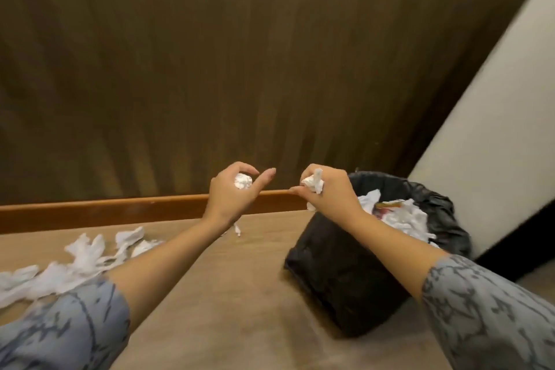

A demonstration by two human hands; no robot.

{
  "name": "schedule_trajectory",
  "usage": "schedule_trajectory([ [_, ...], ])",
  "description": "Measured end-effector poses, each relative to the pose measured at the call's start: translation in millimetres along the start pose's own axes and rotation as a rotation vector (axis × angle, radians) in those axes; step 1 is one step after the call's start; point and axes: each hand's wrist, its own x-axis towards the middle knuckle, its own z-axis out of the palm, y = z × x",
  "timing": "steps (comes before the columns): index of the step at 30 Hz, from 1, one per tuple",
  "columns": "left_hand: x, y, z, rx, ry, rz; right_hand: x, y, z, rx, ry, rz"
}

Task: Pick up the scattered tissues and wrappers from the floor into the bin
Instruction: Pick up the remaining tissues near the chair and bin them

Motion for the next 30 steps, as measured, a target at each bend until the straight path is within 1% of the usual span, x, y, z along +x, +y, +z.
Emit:
schedule_trajectory([
  [3,11.8,36.4,42.4,-0.046,-0.125,0.003,-14.0,36.8,-32.2,0.042,0.112,0.151],
  [7,20.1,78.1,108.1,-0.076,-0.204,0.038,-34.1,89.5,-62.1,0.095,0.34,0.358],
  [9,19.6,91.2,146.0,-0.072,-0.26,0.036,-43.7,115.8,-73.1,0.079,0.393,0.447],
  [11,14.3,99.6,182.4,-0.077,-0.344,0.007,-52.1,138.5,-82.5,0.108,0.353,0.511],
  [13,7.3,99.1,216.0,-0.06,-0.481,-0.051,-61.0,155.2,-90.6,0.169,0.212,0.536],
  [15,0.5,92.4,240.2,0.035,-0.604,-0.106,-71.3,164.2,-98.6,0.22,0.052,0.522],
  [16,-2.1,90.0,246.4,0.086,-0.62,-0.123,-75.3,167.9,-102.2,0.248,0.01,0.513],
  [17,-2.6,87.2,248.9,0.105,-0.599,-0.134,-78.1,171.6,-105.4,0.276,-0.002,0.504],
  [20,4.8,82.6,235.0,0.099,-0.471,-0.091,-75.2,176.9,-106.9,0.228,0.074,0.428],
  [23,21.7,73.3,197.3,0.158,-0.403,-0.069,-55.4,162.1,-91.5,0.139,0.124,0.315],
  [26,36.4,55.6,137.7,0.261,-0.339,-0.063,-25.6,123.1,-57.2,0.205,0.074,0.201],
  [30,34.7,27.8,34.7,0.353,-0.258,-0.112,5.4,50.5,-2.2,0.315,-0.092,0.015],
])
